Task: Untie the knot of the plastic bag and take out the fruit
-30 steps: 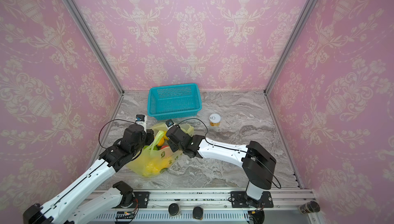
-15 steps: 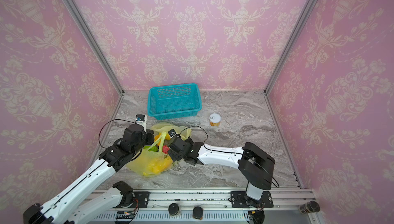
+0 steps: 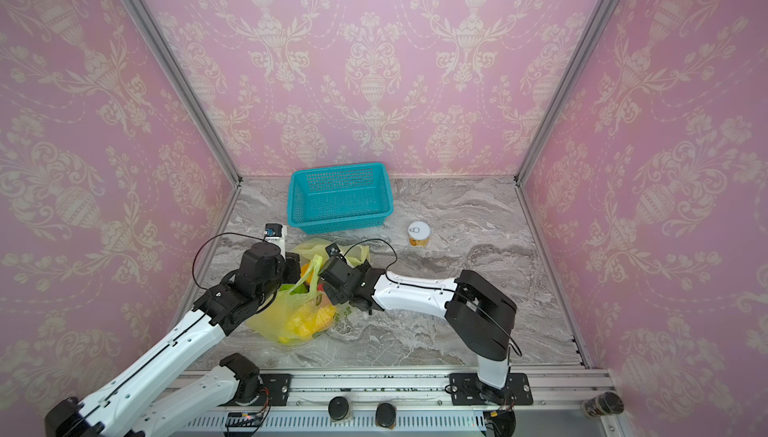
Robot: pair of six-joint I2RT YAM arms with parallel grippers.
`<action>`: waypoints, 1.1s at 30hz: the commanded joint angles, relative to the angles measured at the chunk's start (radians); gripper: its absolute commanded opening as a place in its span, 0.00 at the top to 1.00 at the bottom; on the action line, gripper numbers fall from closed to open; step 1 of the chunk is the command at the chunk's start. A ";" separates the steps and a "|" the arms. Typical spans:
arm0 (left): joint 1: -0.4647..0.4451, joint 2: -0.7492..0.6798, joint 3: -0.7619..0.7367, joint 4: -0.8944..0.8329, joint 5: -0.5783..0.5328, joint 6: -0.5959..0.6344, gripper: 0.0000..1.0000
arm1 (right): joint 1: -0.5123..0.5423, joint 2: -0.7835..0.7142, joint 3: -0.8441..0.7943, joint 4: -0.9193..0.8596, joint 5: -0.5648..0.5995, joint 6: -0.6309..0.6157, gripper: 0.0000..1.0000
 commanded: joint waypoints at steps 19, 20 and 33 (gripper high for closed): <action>0.008 0.001 -0.008 0.002 -0.007 -0.011 1.00 | 0.002 -0.031 -0.011 -0.063 0.062 0.035 0.21; 0.008 0.002 -0.008 0.003 -0.006 -0.011 1.00 | 0.012 -0.059 -0.021 -0.062 0.074 0.025 0.18; 0.010 0.001 -0.008 0.002 -0.006 -0.012 1.00 | 0.051 -0.039 0.023 -0.015 0.034 -0.015 0.75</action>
